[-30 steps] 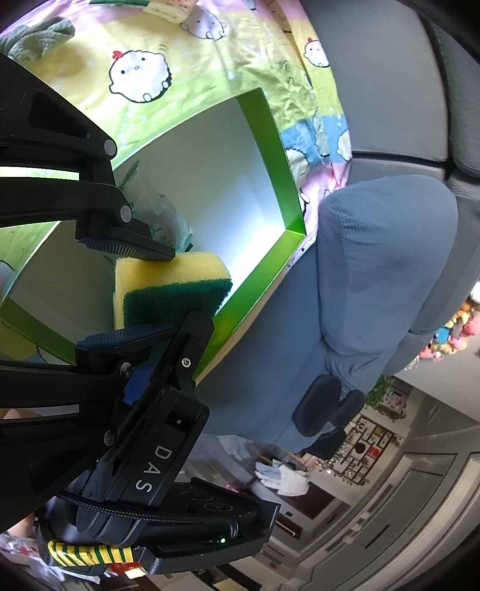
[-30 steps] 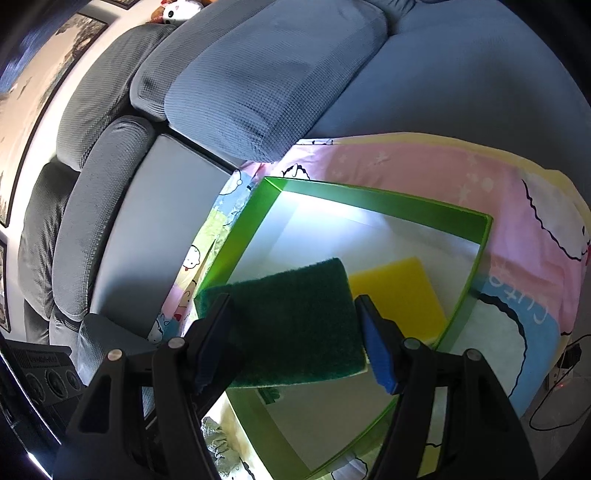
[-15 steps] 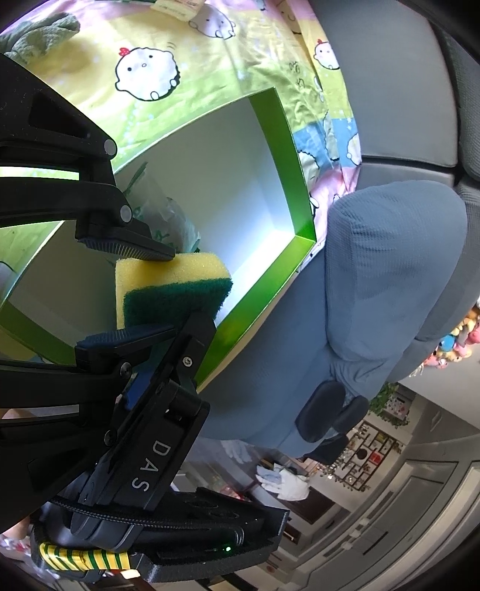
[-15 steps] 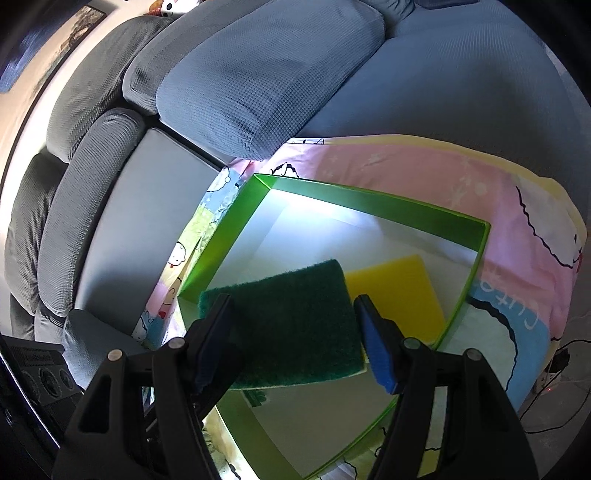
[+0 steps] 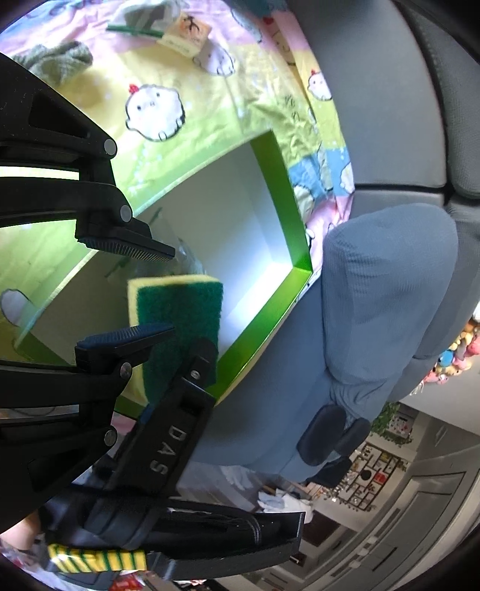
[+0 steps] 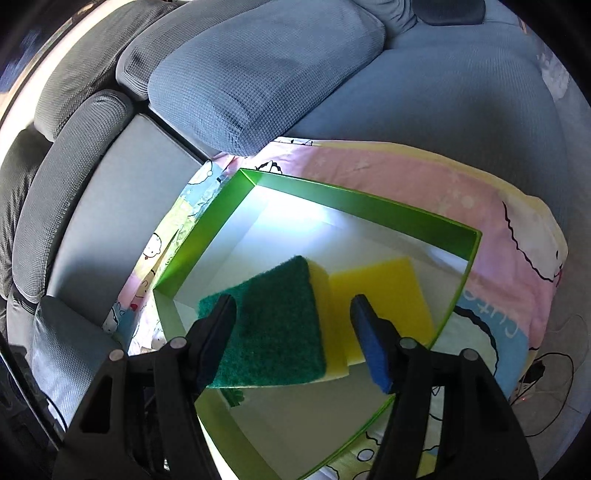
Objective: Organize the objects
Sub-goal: 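Lower the scouring pad into the box and open the right gripper, then move the right gripper to the grey-green towel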
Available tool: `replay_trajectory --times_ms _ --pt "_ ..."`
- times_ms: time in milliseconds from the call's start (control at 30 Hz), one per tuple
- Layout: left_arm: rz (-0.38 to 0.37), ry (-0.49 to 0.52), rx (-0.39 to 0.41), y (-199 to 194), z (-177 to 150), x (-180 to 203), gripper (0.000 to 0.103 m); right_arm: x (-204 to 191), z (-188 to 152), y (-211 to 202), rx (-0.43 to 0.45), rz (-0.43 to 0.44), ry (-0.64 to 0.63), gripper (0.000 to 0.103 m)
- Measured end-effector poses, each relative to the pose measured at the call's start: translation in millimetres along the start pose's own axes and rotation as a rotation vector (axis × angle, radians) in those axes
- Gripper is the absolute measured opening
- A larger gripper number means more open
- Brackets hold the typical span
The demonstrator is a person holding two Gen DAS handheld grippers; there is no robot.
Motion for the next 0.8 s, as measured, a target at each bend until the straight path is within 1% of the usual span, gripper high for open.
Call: replay_trajectory --times_ms 133,233,267,300,333,367,400,433,567,633,667,700,767,800 --pt "0.047 -0.013 0.02 -20 -5 -11 0.035 -5 -1 -8 0.017 0.042 -0.007 0.07" --pt "0.101 -0.038 0.041 -43 -11 -25 0.036 -15 -3 -14 0.033 0.069 -0.029 0.072" --pt "0.116 -0.051 0.049 -51 -13 -31 0.041 -19 -4 -16 0.036 0.083 -0.038 0.073" --pt "0.129 -0.065 0.058 -57 -15 -36 0.049 -23 -6 -19 0.039 0.098 -0.048 0.074" --pt "0.145 -0.083 0.07 -65 -19 -43 0.054 -27 -7 -21 0.04 0.111 -0.054 0.074" --pt "0.166 -0.103 0.085 -75 -24 -51 0.061 -32 -9 -24 0.04 0.13 -0.063 0.074" --pt "0.186 -0.12 0.096 -81 -28 -57 0.064 -36 -11 -26 0.038 0.144 -0.07 0.075" --pt "0.208 -0.138 0.104 -89 -33 -65 0.064 -42 -13 -27 0.035 0.163 -0.08 0.076" --pt "0.313 -0.245 0.098 -110 -59 -103 0.066 -74 -29 -34 0.005 0.26 -0.153 0.081" --pt "0.331 -0.3 0.092 -117 -73 -121 0.07 -88 -38 -37 -0.01 0.295 -0.19 0.087" --pt "0.337 -0.331 0.086 -118 -82 -131 0.075 -97 -44 -37 -0.024 0.312 -0.221 0.09" --pt "0.342 -0.358 0.08 -119 -89 -139 0.077 -107 -51 -35 -0.046 0.324 -0.263 0.095" --pt "0.35 -0.416 0.059 -120 -104 -154 0.077 -126 -72 -28 -0.1 0.339 -0.36 0.095" --pt "0.348 -0.435 0.048 -121 -110 -157 0.077 -133 -78 -23 -0.124 0.344 -0.382 0.095"
Point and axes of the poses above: each gripper's, at about its wrist camera, not at the fingertips, and y roughly the way its jaws point, x to its right, z to its top, the point moved 6 cm from there along y, roughly the way its jaws point, and after that the axes turned 6 degrees about y, right-handed, at the moved point
